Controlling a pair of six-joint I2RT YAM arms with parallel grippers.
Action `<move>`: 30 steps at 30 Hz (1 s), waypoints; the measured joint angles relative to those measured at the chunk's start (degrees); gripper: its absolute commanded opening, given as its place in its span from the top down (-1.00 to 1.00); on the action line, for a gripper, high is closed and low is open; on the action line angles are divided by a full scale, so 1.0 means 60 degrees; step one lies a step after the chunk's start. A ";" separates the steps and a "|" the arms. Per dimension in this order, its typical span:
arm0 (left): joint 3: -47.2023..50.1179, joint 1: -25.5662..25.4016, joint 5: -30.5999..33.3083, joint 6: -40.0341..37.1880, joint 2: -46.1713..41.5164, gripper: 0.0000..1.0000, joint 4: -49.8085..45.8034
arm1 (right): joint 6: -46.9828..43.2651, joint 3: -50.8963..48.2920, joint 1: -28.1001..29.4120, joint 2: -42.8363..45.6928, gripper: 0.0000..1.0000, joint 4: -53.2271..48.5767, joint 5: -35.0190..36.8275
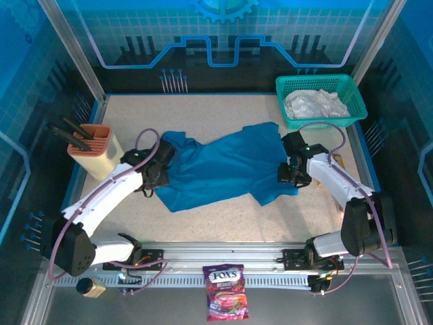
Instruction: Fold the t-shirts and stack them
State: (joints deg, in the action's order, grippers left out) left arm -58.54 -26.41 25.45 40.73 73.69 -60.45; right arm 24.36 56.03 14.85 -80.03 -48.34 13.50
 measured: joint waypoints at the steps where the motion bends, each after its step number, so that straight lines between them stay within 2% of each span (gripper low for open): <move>1: 0.0029 -0.0226 -0.0182 0.0033 0.0182 -0.16 0.0117 | 0.0015 0.0055 0.0022 0.0073 -0.05 -0.0029 0.0022; 5: 0.0444 -0.0925 -0.0889 0.0324 0.0962 -0.04 0.0841 | 0.0098 0.0160 0.0171 0.0240 0.10 -0.0015 0.0066; 9: 0.0918 -0.1228 -0.1231 0.0608 0.1905 0.03 0.1483 | 0.0157 0.0160 0.0277 0.0244 0.25 -0.0011 0.0062; 19: 0.1115 -0.1341 -0.1209 0.0976 0.2903 0.14 0.2903 | 0.0175 0.0153 0.0288 0.0237 0.30 0.0011 0.0058; 26: 0.1177 -0.1344 -0.1045 0.0991 0.3457 0.32 0.3362 | 0.0171 0.0153 0.0291 0.0153 0.39 0.0069 -0.0015; 30: 0.1177 -0.1341 -0.0933 0.0991 0.3457 0.35 0.3432 | 0.0171 0.0153 0.0324 0.0149 0.42 0.0069 -0.0051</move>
State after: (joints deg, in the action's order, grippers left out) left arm -51.48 -34.46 19.86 46.68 94.43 -39.86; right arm 25.39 56.95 16.80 -79.13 -47.92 13.19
